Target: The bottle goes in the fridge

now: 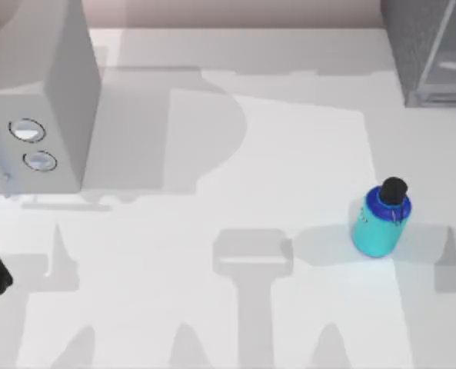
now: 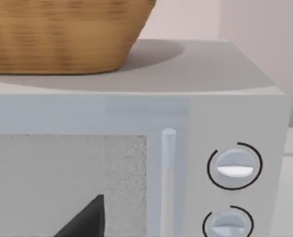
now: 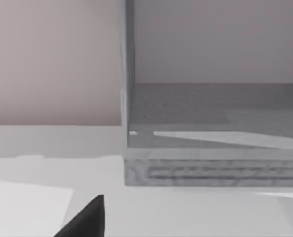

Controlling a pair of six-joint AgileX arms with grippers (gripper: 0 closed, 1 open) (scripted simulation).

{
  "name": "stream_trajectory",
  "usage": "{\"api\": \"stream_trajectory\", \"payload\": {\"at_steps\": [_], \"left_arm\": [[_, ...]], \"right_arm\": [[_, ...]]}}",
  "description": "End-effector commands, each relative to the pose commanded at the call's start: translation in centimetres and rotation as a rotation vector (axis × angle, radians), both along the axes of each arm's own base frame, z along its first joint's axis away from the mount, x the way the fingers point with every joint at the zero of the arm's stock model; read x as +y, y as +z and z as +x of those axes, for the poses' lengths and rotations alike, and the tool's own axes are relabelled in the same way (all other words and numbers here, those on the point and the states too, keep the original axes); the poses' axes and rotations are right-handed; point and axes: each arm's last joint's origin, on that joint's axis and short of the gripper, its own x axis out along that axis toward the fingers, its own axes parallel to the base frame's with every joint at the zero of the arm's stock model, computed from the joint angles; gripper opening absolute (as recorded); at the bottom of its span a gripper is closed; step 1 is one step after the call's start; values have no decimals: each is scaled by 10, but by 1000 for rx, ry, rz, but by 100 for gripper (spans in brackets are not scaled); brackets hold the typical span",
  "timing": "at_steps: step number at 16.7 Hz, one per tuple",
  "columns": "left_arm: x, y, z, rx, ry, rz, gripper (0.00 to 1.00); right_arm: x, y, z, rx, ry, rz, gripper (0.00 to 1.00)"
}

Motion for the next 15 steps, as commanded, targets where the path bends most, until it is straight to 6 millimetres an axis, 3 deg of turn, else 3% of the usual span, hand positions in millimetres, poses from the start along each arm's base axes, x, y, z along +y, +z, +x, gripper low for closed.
{"api": "stream_trajectory", "payload": {"at_steps": [7, 15], "left_arm": [[0, 0, 0, 0, 0, 0, 100], [0, 0, 0, 0, 0, 0, 100]], "right_arm": [[3, 6, 8, -4, 81, -12, 100], [11, 2, 49, 49, 320, -58, 100]]}}
